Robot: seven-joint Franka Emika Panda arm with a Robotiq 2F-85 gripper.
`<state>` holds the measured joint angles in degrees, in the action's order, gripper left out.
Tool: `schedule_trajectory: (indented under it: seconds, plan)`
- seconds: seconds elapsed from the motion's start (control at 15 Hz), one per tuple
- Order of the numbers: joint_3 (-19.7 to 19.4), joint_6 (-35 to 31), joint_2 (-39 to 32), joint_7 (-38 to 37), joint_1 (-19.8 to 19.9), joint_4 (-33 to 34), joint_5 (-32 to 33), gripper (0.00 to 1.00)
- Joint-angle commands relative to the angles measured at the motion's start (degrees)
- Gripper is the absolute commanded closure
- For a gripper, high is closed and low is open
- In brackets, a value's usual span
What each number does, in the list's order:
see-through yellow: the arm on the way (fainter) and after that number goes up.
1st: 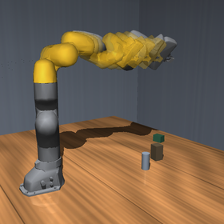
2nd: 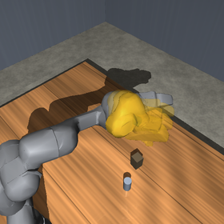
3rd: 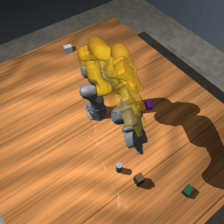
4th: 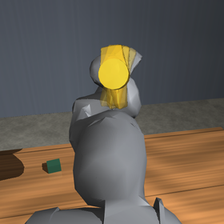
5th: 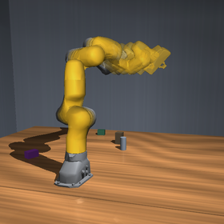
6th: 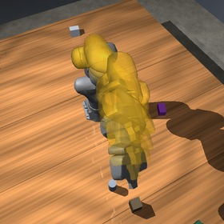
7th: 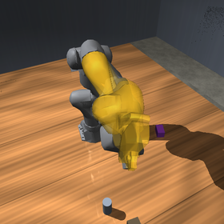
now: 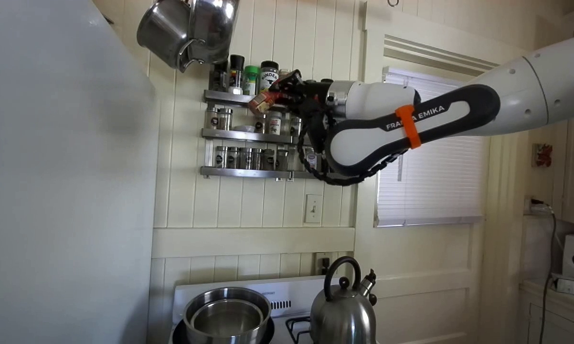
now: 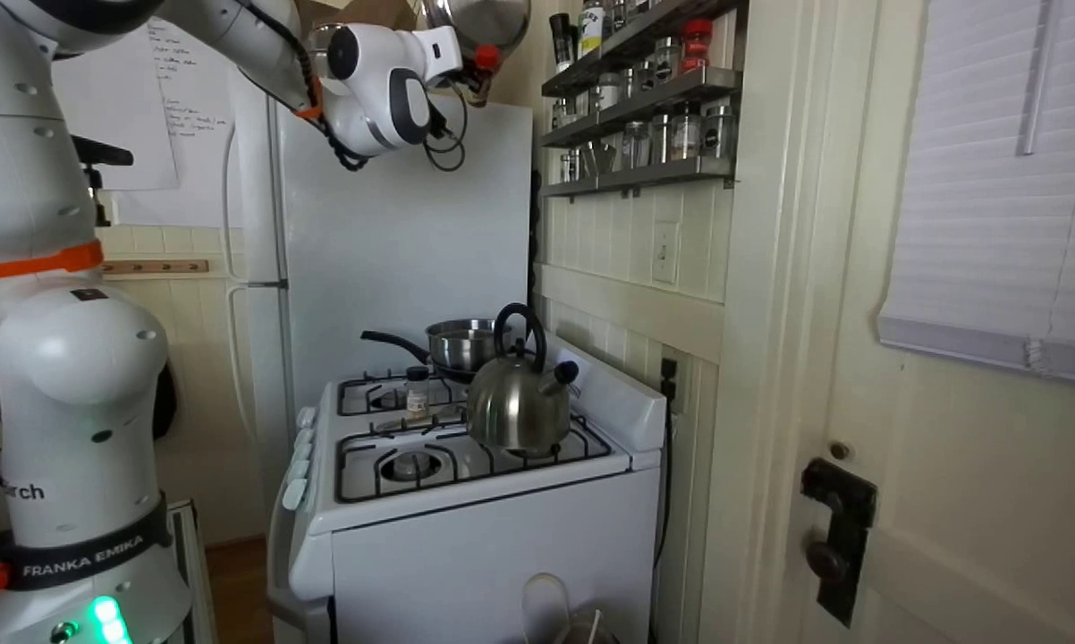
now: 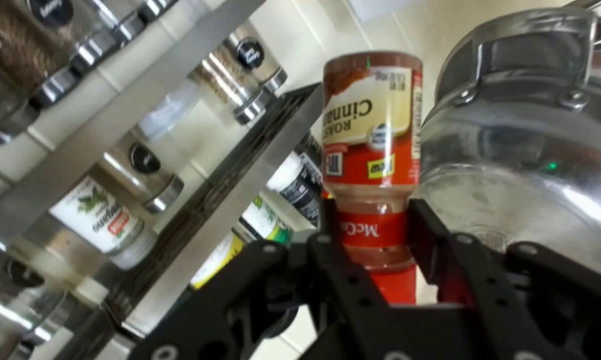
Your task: Pick up the bottle from the shelf and put it on the stove
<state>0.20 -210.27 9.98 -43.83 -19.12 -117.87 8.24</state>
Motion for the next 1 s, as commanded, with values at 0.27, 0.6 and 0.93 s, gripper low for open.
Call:
schedule_trajectory:
  seconds: [0.27, 0.6, 0.93]
  plan:
    - [-6.9, 5.3, 9.3, -25.2, -8.7, -14.7, 11.8, 0.87]
    - [-7.1, 9.4, 10.1, -24.7, -8.7, -17.1, 10.9, 0.62]
    - [-7.3, 10.6, 12.8, -24.8, -8.7, -20.1, 10.9, 0.62]
